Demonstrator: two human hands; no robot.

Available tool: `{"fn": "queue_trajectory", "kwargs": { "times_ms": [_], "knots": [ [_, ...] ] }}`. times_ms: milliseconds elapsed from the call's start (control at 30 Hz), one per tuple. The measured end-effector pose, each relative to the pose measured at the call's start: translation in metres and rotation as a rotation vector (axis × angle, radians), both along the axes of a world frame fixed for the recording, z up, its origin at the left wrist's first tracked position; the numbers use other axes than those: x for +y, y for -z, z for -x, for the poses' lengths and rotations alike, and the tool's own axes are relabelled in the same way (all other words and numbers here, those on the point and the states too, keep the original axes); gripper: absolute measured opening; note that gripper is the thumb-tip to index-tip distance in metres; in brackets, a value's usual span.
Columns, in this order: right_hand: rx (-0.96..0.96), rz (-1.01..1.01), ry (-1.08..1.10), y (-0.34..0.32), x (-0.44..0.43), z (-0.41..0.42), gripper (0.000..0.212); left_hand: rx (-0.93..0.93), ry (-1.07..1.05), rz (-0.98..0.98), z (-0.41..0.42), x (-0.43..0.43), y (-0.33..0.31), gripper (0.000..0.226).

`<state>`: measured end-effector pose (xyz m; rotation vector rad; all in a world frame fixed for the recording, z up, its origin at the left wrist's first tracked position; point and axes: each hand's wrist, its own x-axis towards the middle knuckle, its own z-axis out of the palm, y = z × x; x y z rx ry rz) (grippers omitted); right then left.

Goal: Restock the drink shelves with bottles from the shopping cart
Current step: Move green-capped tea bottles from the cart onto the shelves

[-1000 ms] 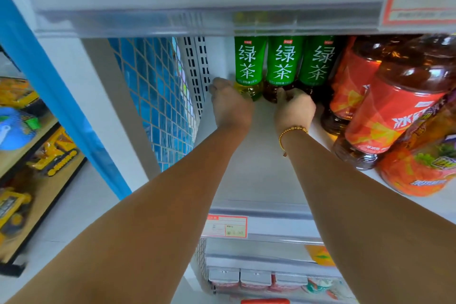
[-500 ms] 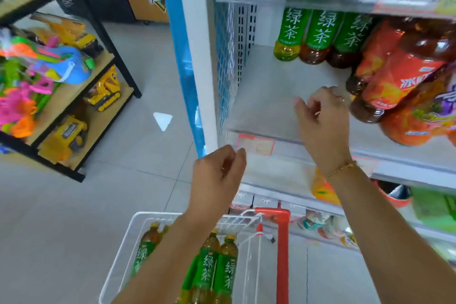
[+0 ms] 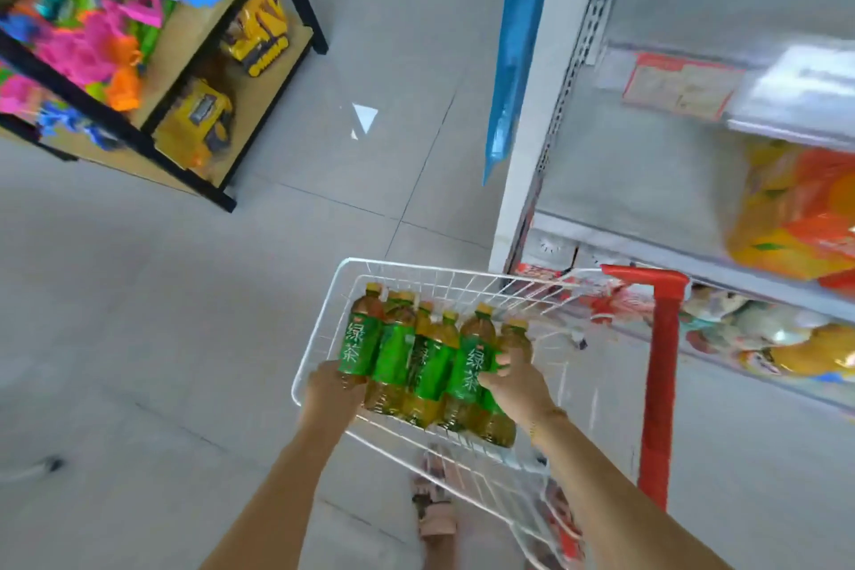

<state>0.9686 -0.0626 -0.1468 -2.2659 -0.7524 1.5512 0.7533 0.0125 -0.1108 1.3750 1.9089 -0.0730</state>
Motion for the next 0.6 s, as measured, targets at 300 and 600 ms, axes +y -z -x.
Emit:
{"fn": "queue_trajectory", "kwargs": {
  "times_ms": [300,600],
  "knots": [
    [-0.149,0.285,0.125,0.105,0.012,0.058,0.035,-0.026,0.155,0.16,-0.002,0.021,0.109,0.051],
    [-0.285,0.341,0.259,0.134,0.027,0.078,0.063,0.03,0.042,0.245,-0.04,0.027,0.137,0.071]
  ]
}}
